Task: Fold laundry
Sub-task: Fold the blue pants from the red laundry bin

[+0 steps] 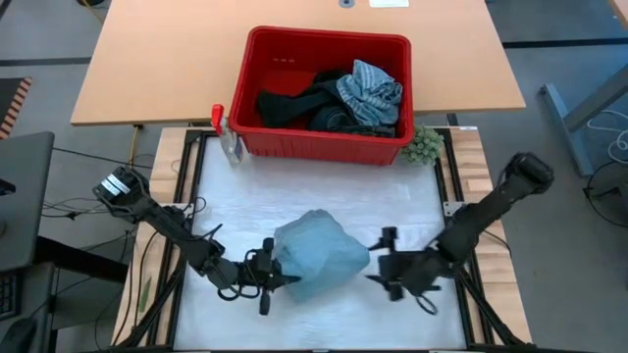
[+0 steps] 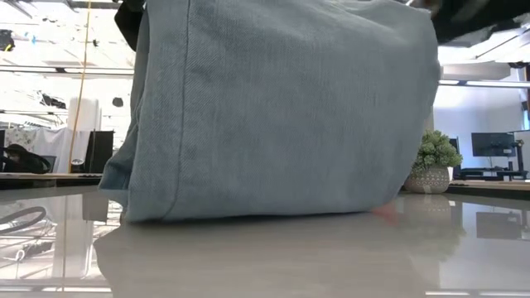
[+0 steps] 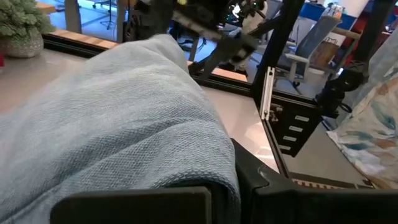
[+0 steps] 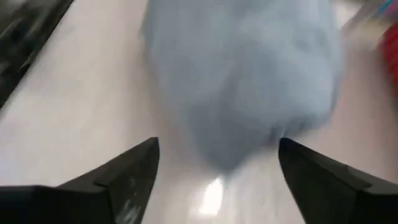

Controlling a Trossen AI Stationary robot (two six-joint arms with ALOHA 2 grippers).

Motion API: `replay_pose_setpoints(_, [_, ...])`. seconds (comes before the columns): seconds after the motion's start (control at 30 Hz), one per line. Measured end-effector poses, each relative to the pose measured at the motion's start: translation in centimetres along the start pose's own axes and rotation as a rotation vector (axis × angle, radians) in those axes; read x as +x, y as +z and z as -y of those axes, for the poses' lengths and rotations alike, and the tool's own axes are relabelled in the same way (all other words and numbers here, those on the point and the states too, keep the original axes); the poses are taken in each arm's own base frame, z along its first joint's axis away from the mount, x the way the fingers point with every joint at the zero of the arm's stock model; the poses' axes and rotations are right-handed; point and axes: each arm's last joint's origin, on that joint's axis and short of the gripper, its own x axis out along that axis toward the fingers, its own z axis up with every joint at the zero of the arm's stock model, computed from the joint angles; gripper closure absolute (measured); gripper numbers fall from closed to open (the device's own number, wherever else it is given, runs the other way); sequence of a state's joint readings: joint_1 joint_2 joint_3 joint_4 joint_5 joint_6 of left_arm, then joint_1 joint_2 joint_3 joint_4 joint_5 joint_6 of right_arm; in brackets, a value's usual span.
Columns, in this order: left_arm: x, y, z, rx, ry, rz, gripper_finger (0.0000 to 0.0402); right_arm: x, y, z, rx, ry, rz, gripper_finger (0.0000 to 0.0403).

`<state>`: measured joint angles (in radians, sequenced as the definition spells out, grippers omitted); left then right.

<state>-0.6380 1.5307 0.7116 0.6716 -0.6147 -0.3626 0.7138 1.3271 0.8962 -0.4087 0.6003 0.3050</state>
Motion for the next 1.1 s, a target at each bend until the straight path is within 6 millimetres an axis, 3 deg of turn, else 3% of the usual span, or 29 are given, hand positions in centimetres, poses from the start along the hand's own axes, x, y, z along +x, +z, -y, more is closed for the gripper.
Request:
replay_pose_setpoints(0.2, [0.0, 0.0, 0.0, 0.000, 0.001, 0.000, 0.0401, -5.6, 0.5, 0.5, 0.010, 0.088, -0.261, 0.0029])
replay_pose_setpoints(0.37, [0.0, 0.0, 0.0, -0.013, 0.001, 0.000, 0.0401, -8.0, 6.1, 3.0, 0.015, 0.013, -0.112, 0.0036])
replay_pose_setpoints(0.43, [0.0, 0.0, 0.0, -0.015, 0.000, 0.004, 0.0401, -7.1, 8.7, 4.3, 0.017, -0.024, -0.051, 0.0037])
replay_pose_setpoints(0.57, [0.0, 0.2, 0.1, -0.022, -0.003, 0.018, 0.0401, -3.0, 12.4, 5.7, -0.012, 0.017, -0.034, 0.0037])
replay_pose_setpoints(0.67, [0.0, 0.2, 0.1, -0.025, 0.002, 0.022, 0.0401, 0.1, 14.3, 5.6, -0.065, 0.089, -0.031, 0.0037])
replay_pose_setpoints(0.8, [0.0, 0.2, 0.1, -0.028, 0.004, 0.025, 0.0401, 2.3, 16.3, 4.6, -0.085, 0.203, -0.027, 0.0037])
replay_pose_setpoints(0.97, [0.0, 0.3, 0.1, -0.022, 0.004, 0.028, 0.0401, 5.0, 17.2, 3.4, -0.116, 0.243, -0.050, 0.0037])
replay_pose_setpoints(1.1, [0.0, 0.3, 0.1, -0.018, 0.002, 0.033, 0.0401, 7.7, 16.3, 3.1, -0.125, 0.222, -0.136, 0.0037])
